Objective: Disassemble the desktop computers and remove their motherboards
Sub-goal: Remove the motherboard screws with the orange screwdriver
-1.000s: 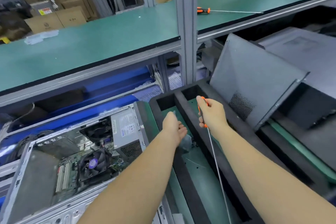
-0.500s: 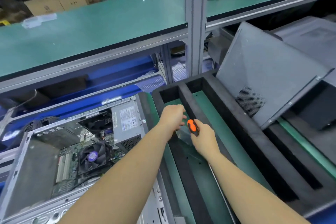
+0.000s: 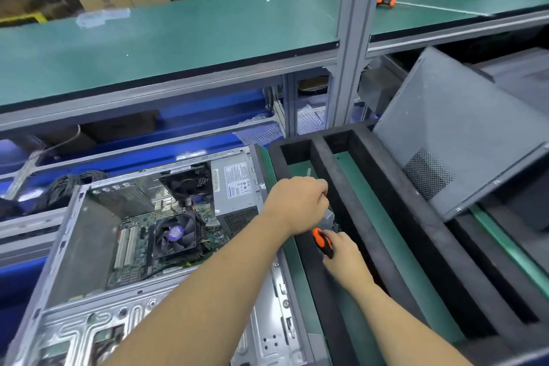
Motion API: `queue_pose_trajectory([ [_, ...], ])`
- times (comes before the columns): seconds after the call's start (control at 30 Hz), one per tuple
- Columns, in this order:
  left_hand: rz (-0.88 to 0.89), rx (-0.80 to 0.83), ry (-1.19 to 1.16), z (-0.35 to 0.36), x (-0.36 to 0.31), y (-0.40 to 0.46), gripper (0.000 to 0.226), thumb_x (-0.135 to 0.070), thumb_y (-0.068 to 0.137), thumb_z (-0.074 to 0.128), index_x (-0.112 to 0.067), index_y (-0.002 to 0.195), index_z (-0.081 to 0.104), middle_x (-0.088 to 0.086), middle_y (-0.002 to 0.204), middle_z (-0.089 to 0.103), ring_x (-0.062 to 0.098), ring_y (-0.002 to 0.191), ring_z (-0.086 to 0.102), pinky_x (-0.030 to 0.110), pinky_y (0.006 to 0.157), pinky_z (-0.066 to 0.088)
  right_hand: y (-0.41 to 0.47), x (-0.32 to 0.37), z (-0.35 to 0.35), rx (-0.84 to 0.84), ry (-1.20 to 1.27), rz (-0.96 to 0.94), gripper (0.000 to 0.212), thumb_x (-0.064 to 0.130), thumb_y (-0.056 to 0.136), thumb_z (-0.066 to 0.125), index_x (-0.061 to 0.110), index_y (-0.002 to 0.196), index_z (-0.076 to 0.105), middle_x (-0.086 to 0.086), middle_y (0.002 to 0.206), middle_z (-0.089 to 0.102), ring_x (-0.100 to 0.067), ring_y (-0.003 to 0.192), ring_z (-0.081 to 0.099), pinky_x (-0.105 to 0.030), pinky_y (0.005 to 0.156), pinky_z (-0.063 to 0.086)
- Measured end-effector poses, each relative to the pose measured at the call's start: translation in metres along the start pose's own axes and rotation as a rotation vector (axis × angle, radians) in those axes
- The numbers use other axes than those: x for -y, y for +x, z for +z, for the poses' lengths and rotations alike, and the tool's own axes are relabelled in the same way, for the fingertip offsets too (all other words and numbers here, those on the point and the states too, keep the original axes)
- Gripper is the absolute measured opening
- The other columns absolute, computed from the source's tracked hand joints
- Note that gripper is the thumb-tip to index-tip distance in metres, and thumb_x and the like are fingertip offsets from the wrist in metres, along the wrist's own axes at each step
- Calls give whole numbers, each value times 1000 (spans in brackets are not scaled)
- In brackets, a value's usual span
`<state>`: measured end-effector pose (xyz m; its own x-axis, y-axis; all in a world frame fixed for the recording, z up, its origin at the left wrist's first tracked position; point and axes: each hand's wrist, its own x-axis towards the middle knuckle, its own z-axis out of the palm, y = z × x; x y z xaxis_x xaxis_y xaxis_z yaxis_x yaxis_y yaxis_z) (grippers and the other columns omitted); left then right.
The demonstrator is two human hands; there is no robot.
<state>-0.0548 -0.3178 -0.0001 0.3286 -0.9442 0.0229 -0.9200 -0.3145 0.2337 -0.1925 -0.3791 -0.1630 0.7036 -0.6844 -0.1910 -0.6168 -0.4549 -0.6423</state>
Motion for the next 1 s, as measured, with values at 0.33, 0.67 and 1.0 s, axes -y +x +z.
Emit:
queue_pose_trajectory([
  [0.33, 10, -68, 134, -2, 5, -13, 23, -24, 94, 43, -14, 88, 63, 3, 85, 63, 27, 84, 53, 40, 81, 41, -3, -19, 19, 51, 39, 92, 15, 15, 85, 69, 16, 99, 73, -6, 89, 54, -24, 84, 58, -34, 79, 50],
  [0.67, -160, -255, 10, -16, 34, -75, 41, -27, 94, 46, -16, 133, 54, 3, 135, 51, 24, 126, 44, 38, 107, 33, 34, 129, -45, -302, 248, -144, 25, 9, 90, 54, 16, 102, 75, 3, 98, 71, -12, 87, 60, -23, 77, 43],
  [1.0, -533, -93, 174, -13, 99, -196, 43, -44, 103, 24, -23, 94, 60, 1, 99, 63, 26, 99, 55, 39, 94, 37, 98, 261, -36, 60, -552, -407, 43, 46, 104, 33, 12, 118, 55, -14, 124, 56, -35, 114, 51, -47, 92, 47],
])
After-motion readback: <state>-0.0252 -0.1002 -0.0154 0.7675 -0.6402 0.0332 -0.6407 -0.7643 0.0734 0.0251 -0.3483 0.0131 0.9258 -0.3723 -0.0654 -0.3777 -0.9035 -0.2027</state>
